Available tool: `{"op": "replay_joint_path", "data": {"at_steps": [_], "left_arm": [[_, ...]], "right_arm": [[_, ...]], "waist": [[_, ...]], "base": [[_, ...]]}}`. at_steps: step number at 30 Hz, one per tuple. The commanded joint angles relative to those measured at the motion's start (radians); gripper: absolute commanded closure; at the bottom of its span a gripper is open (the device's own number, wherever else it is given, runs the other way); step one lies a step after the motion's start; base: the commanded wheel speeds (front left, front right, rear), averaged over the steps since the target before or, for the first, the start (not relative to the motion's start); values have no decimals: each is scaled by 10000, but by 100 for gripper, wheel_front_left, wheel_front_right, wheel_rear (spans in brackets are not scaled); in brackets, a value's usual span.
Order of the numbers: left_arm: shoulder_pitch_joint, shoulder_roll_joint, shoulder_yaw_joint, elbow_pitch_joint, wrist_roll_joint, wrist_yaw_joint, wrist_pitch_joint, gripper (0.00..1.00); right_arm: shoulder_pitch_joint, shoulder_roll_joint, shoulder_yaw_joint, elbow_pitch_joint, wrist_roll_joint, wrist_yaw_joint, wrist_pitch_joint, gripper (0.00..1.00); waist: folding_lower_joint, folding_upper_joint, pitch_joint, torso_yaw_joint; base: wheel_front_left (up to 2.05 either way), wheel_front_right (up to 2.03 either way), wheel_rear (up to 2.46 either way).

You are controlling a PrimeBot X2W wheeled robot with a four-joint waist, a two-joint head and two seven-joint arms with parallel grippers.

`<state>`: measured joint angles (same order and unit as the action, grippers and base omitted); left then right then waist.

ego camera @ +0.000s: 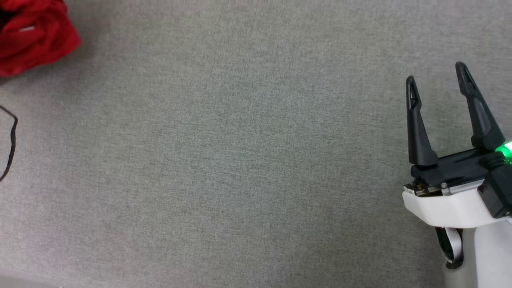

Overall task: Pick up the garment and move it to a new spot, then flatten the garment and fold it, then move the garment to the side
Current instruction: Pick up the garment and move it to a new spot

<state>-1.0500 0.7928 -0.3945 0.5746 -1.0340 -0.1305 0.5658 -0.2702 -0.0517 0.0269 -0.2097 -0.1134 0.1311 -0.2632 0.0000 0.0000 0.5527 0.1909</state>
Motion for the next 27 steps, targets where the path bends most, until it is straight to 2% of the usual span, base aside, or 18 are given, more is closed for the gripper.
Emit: {"op": "replay_joint_path", "data": {"at_steps": [1,8,17,27], "left_arm": [[-273,130,-253,-408,104,20,-108,100],[-931,211,-1420,-2212,626,20,-143,100],[-1538,-549,-2563,-4079,1305,20,169,100],[-1765,-1761,-4221,-5550,1646,20,255,100]], "right_arm": [[120,22,1,66,102,-7,-24,0],[224,23,-7,159,541,-7,-24,0],[285,25,-104,185,1058,-7,-24,0],[210,27,-325,130,1494,-7,-24,0]], "waist": [[0,0,-308,-95],[0,0,-834,-501],[0,0,-1099,-1551],[0,0,-983,-2727]], "base": [[0,0,0],[0,0,0],[0,0,0],[0,0,0]]}}
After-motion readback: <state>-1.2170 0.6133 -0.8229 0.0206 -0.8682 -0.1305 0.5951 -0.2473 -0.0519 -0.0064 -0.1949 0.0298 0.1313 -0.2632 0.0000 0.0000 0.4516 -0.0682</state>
